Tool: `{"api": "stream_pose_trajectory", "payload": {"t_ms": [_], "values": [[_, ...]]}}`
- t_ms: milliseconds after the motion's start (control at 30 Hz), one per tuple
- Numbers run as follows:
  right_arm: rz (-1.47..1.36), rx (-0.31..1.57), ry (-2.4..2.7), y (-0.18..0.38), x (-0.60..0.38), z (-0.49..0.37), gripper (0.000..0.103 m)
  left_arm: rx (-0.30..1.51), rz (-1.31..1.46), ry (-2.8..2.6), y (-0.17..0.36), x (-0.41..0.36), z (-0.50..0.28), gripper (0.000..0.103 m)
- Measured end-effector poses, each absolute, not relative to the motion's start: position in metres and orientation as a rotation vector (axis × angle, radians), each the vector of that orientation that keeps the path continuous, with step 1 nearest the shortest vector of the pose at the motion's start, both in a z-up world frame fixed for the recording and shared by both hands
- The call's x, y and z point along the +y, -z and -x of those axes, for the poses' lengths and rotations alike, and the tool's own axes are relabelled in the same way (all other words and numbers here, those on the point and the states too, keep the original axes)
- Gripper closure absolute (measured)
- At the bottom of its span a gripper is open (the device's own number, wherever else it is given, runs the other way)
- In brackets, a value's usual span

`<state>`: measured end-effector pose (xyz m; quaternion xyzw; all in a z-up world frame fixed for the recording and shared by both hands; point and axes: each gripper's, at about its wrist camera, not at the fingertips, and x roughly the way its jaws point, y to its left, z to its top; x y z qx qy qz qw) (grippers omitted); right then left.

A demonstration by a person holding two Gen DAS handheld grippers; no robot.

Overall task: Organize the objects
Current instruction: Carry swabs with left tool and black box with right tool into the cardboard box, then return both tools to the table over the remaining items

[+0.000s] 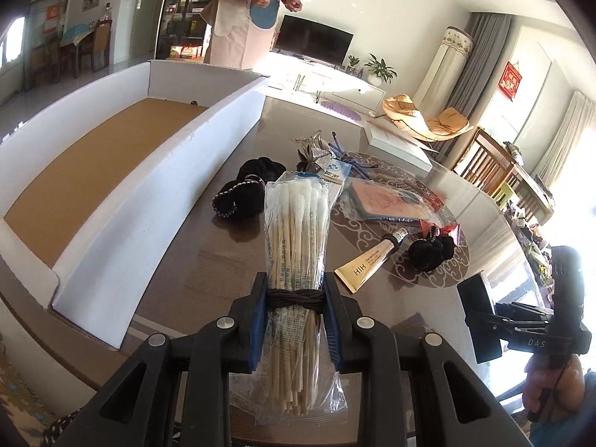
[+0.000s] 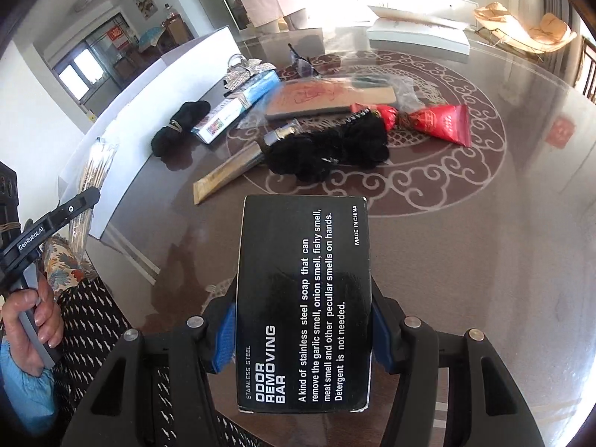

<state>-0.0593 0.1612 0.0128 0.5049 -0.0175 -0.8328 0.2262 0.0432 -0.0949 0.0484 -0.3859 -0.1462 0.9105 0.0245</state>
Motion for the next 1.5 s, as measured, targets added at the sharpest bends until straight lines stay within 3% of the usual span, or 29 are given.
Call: {"api": "stream_pose_trajectory", "payload": {"t_ms": [267, 467, 600, 767, 833, 867, 933, 967, 1100, 1300, 1367, 1500], "values": [[-1.106, 0.032, 2.151, -0.089, 0.023, 0.074, 0.045, -0.485, 1.139, -3.022, -0.110, -0.194, -0.055, 0.076], [-0.942, 0.096, 2.069, -0.133, -0.096, 0.096, 0.045, -0.493, 1.253, -3.112, -0.111, -0.266, -0.035, 0.076], [-0.925, 0.132, 2.058, -0.133, -0.165, 0.121, 0.044, -0.496, 1.381, -3.112, -0.092, -0.296, -0.008, 0.076], [-1.023, 0.136, 2.064, -0.092, -0.217, 0.157, 0.044, -0.502, 1.461, -3.111, -0.068, -0.315, 0.018, 0.075], [-1.076, 0.103, 2.040, -0.072, -0.227, 0.171, 0.042, -0.537, 1.509, -3.082, -0.057, -0.323, 0.028, 0.071], [-1.112, 0.090, 2.027, -0.064, -0.230, 0.177, 0.033, -0.549, 1.543, -3.069, -0.052, -0.325, 0.033, 0.053], [-1.136, 0.049, 2.055, -0.058, -0.221, 0.184, 0.027, -0.554, 1.555, -3.097, -0.048, -0.326, 0.034, 0.023], [-1.128, 0.018, 2.068, -0.060, -0.212, 0.184, 0.025, -0.553, 1.516, -3.129, -0.050, -0.324, 0.029, 0.021], [-1.020, -0.003, 2.173, -0.072, -0.158, 0.174, 0.008, -0.576, 1.376, -3.162, -0.062, -0.308, 0.010, 0.021], [-0.949, 0.114, 2.393, -0.056, -0.030, 0.134, 0.008, -0.528, 1.185, -2.962, -0.085, -0.222, -0.016, 0.019], [-0.974, 0.120, 2.485, -0.039, 0.024, 0.119, 0.005, -0.450, 1.183, -2.855, -0.081, -0.178, -0.015, 0.009], [-1.129, 0.107, 2.640, 0.001, 0.132, 0.097, 0.004, -0.257, 1.286, -2.698, -0.047, -0.098, -0.003, 0.006]]}}
